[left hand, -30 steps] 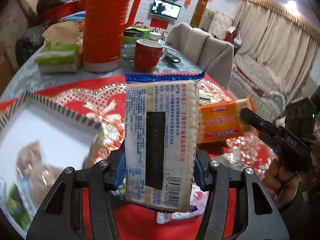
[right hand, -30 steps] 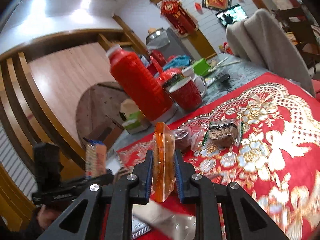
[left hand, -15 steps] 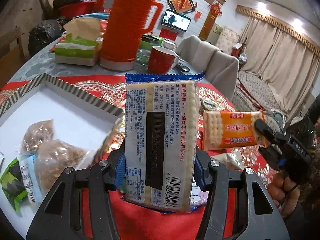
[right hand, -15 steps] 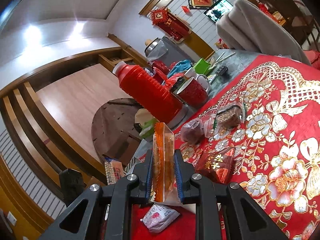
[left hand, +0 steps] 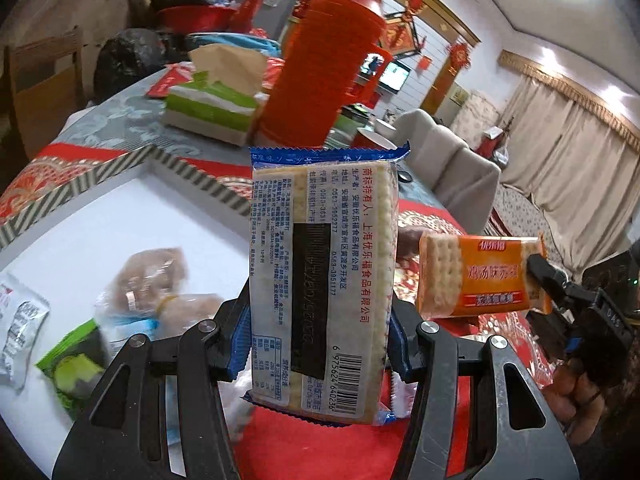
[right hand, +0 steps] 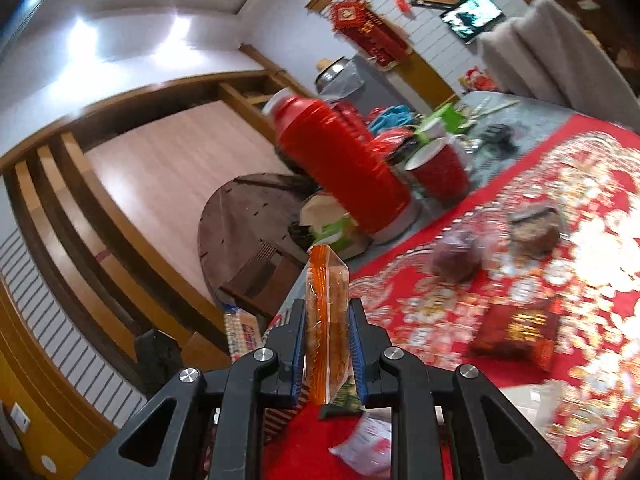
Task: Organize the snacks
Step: 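Carry both packs over the white tray and open both grippers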
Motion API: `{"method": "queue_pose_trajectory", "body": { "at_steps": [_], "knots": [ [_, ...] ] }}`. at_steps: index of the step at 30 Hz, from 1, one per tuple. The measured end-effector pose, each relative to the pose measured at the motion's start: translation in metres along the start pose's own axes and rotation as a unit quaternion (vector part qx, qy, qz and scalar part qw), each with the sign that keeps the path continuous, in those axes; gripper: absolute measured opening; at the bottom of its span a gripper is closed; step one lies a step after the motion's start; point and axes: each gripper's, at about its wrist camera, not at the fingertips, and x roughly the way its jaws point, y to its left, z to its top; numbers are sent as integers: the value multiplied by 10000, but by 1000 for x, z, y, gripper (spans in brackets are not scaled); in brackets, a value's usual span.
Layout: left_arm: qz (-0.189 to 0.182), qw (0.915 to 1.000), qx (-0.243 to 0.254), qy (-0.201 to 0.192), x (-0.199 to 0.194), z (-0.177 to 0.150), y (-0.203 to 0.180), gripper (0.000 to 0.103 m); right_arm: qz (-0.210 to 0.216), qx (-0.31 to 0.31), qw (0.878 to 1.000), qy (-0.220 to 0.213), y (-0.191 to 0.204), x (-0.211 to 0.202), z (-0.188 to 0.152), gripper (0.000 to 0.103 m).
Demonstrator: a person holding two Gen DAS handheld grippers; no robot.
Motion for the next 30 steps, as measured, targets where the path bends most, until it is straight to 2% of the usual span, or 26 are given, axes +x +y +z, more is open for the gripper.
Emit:
{"method": "queue_pose_trajectory", "body": {
  "at_steps": [8, 13, 19, 27, 30],
  "knots": [
    [108, 9991, -395, -106, -25, -6, 32, 54, 220, -207, 9991, 301, 37, 49, -6, 19],
    [187, 9956, -888, -234, -53, -21, 54, 54, 384, -290, 9972, 566, 55, 88, -20, 19],
    [616, 9870, -1390, -515, -86, -36, 74, 54, 498, -241, 9945, 891, 65, 130, -44, 19],
    [1062, 9761, -1841, -462, -96, -46, 103, 54, 633, -250, 9885, 1353, 86, 187, -74, 19],
    [1179, 9738, -1900, -411, -96, -48, 106, 54, 451, -324, 9873, 1490, 89, 205, -81, 19]
  ]
}}
